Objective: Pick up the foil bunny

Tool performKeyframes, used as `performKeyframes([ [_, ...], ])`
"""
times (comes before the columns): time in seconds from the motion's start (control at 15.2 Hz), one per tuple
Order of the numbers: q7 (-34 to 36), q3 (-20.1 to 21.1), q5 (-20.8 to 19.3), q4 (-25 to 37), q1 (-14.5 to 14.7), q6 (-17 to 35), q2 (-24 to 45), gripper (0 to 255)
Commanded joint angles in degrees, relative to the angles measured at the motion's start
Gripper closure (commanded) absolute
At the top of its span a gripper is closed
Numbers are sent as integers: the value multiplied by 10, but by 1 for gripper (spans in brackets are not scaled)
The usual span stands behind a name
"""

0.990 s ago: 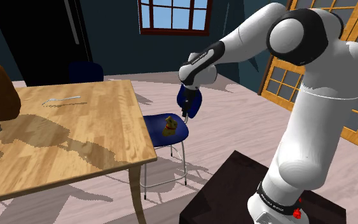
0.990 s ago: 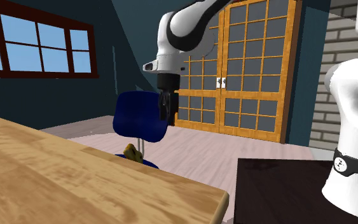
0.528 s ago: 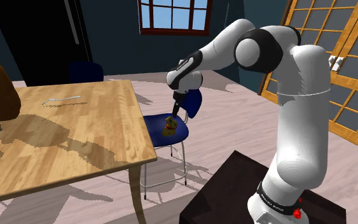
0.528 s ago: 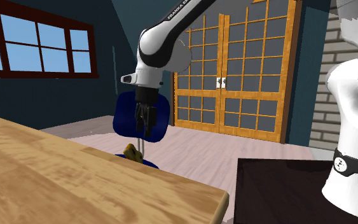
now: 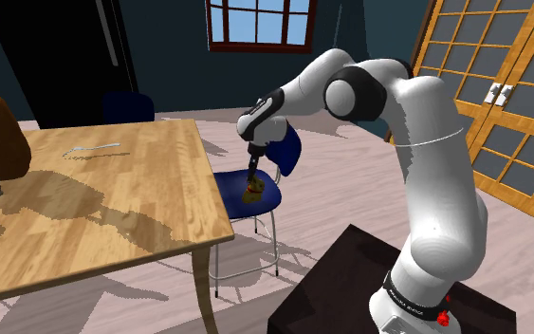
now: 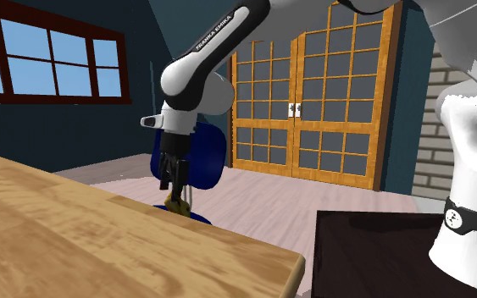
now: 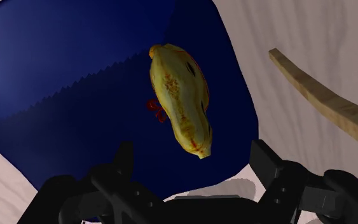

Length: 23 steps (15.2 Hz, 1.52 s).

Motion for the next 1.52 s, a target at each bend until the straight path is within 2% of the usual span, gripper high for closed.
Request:
performKeyframes([
  [0.0,-4,4,5,1,-1,10,11,0],
  [0.26,-10,8,11,1,-4,23,24,0],
  [0.33,-8,8,10,4,-4,22,26,255],
  [0.92,-10,8,11,1,-4,23,24,255],
  [1.45,8,-5,-8,3,4,-18,-16,255],
])
